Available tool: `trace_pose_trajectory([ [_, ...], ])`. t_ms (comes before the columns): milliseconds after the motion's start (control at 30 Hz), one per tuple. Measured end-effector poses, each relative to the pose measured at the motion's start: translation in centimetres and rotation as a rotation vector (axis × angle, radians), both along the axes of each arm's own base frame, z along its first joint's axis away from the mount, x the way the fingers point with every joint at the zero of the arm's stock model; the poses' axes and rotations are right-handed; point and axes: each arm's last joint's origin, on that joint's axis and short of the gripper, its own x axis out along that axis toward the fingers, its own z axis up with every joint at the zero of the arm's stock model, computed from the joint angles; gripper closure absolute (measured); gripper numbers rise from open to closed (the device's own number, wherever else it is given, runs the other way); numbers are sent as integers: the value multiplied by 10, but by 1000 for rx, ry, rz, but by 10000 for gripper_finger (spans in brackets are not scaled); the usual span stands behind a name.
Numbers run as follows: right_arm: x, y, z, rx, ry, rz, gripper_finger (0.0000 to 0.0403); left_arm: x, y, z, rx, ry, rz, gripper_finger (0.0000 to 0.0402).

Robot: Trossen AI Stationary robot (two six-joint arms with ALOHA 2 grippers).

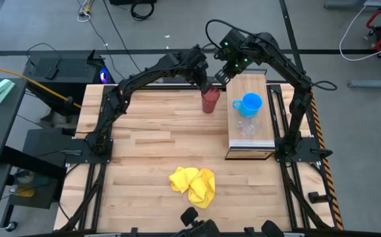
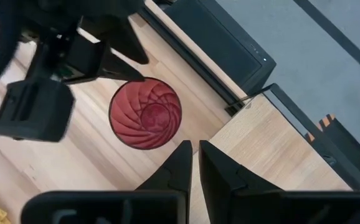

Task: Stack small to large cups/mugs on shelf
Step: Put the red cup on the shelf

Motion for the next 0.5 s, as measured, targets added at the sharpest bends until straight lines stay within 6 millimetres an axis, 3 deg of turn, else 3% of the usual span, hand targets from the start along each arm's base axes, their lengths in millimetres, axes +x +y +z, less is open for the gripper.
trace_pose_trajectory([
  [267,-2,-9,-4,44,-16,-10,366,-25,2,12,-28,97,25,300],
  [500,5,-24,-19,67,26,-13,366,-62,-3,49,-11,134,67,304],
])
